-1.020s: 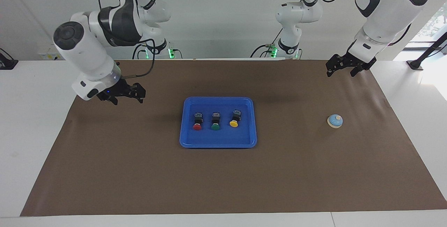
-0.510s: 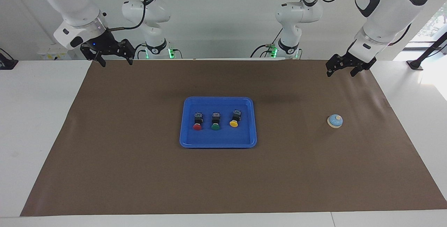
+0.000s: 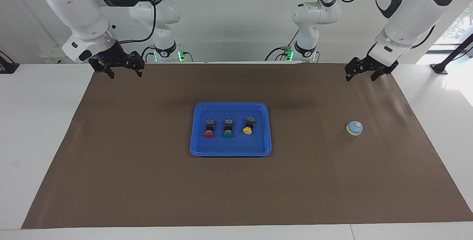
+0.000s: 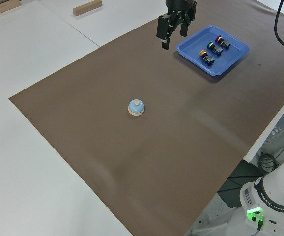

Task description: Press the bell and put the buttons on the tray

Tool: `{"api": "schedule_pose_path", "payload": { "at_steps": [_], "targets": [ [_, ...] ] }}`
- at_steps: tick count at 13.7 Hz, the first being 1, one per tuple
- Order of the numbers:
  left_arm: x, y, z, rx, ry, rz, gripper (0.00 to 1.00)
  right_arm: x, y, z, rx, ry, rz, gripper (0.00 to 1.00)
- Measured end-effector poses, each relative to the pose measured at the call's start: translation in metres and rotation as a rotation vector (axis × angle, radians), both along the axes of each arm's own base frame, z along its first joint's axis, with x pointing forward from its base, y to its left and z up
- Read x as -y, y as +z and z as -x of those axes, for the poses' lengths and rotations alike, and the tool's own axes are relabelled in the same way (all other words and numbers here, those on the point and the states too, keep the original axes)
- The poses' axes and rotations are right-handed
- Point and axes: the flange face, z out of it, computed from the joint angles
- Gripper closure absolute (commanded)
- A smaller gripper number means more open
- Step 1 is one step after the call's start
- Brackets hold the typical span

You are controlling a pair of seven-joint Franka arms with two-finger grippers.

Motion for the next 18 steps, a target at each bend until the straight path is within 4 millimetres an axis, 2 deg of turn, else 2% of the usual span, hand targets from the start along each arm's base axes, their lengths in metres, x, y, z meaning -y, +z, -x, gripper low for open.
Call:
{"api": "schedule_pose_path", "payload": {
  "at_steps": [4, 9, 10, 11, 12, 13, 15, 16, 18],
  "targets": [
    [0.0, 0.0, 0.0, 0.0, 0.0, 0.0, 0.0, 0.003, 0.018, 0.005, -0.008, 0.001, 0.023, 0.0],
    [0.0, 0.0, 0.0, 0.0, 0.001, 0.0, 0.0, 0.002, 0.018, 0.005, -0.008, 0.002, 0.025, 0.0],
    [0.0, 0.0, 0.0, 0.002, 0.001, 0.0, 0.2, 0.002, 0.018, 0.005, -0.008, 0.002, 0.025, 0.0],
    [0.0, 0.001, -0.001, 0.011, 0.001, 0.001, 0.59, 0.002, 0.018, 0.005, -0.008, 0.003, 0.025, 0.0],
    [-0.001, 0.002, -0.003, 0.026, 0.003, 0.001, 0.87, 0.002, 0.018, 0.005, -0.008, 0.003, 0.025, 0.0],
    [-0.001, 0.002, -0.004, 0.036, 0.005, 0.002, 1.0, 0.002, 0.018, 0.005, -0.009, 0.003, 0.025, 0.0],
    [-0.008, -0.001, -0.006, 0.047, 0.021, 0.002, 1.0, 0.002, 0.018, 0.005, -0.009, 0.003, 0.025, 0.0],
    [-0.017, -0.006, -0.008, 0.055, 0.038, 0.002, 1.0, 0.002, 0.018, 0.005, -0.009, 0.003, 0.025, 0.0],
    [-0.039, -0.027, -0.014, 0.075, 0.073, 0.001, 1.0, 0.002, 0.018, 0.005, -0.009, 0.003, 0.025, 0.0]
  ]
}}
